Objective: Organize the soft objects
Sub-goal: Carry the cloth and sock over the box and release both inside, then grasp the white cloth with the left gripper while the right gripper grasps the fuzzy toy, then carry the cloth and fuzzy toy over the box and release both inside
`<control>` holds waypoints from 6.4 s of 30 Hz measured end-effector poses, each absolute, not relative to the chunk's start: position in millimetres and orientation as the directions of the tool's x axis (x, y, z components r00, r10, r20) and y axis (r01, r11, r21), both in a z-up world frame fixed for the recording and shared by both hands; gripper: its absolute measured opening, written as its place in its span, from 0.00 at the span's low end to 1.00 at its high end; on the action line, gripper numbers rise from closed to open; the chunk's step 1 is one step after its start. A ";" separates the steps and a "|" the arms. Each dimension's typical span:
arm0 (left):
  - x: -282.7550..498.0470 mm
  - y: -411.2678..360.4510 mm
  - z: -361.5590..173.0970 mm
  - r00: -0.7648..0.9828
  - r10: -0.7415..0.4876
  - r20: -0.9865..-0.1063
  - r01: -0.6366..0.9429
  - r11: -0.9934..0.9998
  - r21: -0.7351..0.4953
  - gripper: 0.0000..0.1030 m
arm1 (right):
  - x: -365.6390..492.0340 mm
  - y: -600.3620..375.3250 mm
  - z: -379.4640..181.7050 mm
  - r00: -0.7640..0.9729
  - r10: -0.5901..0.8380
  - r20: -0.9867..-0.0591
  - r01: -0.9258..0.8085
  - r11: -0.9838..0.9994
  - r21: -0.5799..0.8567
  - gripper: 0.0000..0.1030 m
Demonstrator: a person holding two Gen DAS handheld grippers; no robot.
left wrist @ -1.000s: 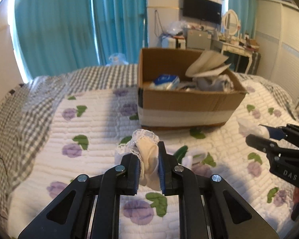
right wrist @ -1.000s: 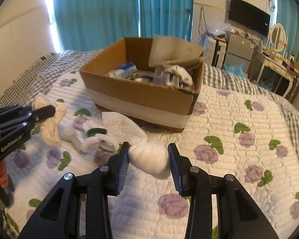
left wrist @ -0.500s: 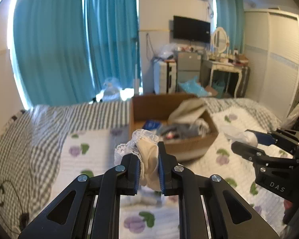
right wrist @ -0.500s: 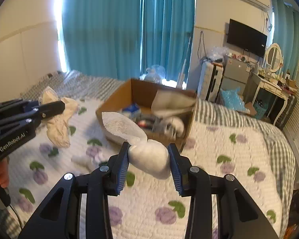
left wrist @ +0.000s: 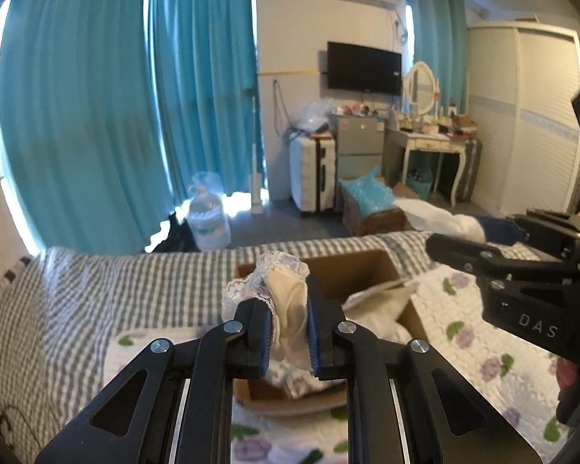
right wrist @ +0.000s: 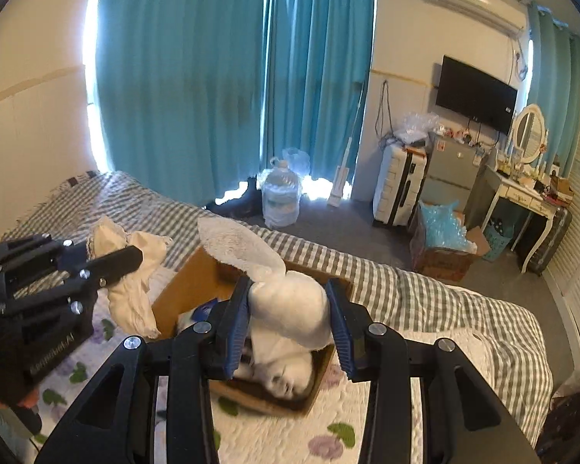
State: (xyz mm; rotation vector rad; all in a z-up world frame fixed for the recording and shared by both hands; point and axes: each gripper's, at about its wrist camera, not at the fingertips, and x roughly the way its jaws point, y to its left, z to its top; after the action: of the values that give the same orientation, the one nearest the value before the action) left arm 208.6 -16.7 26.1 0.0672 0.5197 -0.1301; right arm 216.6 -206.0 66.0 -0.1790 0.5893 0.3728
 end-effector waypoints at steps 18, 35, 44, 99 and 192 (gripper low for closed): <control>308.2 -23.7 -59.0 0.787 -0.087 -0.611 0.146 0.988 0.047 0.20 | 307.9 -195.1 -49.8 0.639 0.239 -0.731 -0.385 0.922 -0.034 0.62; 228.0 -17.2 28.3 0.871 -0.013 -0.490 0.065 0.994 0.089 0.97 | 207.5 -224.2 79.2 0.792 0.225 -0.567 -0.314 0.947 -0.063 0.95; 143.0 9.8 92.5 0.930 -0.008 -0.368 0.033 0.998 0.060 1.00 | 123.9 -238.0 136.4 0.823 0.261 -0.504 -0.314 0.949 -0.020 1.00; 145.8 53.7 -155.7 0.656 -0.041 -0.754 0.040 0.999 -0.020 0.29 | 152.7 -141.9 -130.1 0.546 0.326 -0.772 -0.503 0.864 0.009 1.00; 272.7 -40.7 -35.6 0.834 -0.080 -0.546 0.149 0.985 0.084 0.74 | 284.9 -221.0 22.6 0.755 0.285 -0.590 -0.334 0.942 0.028 0.70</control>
State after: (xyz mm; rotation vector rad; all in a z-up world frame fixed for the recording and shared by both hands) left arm 272.7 -40.7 -35.6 0.1248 0.5723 -0.1216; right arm 284.9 -221.0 22.6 -0.0809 0.6297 0.3381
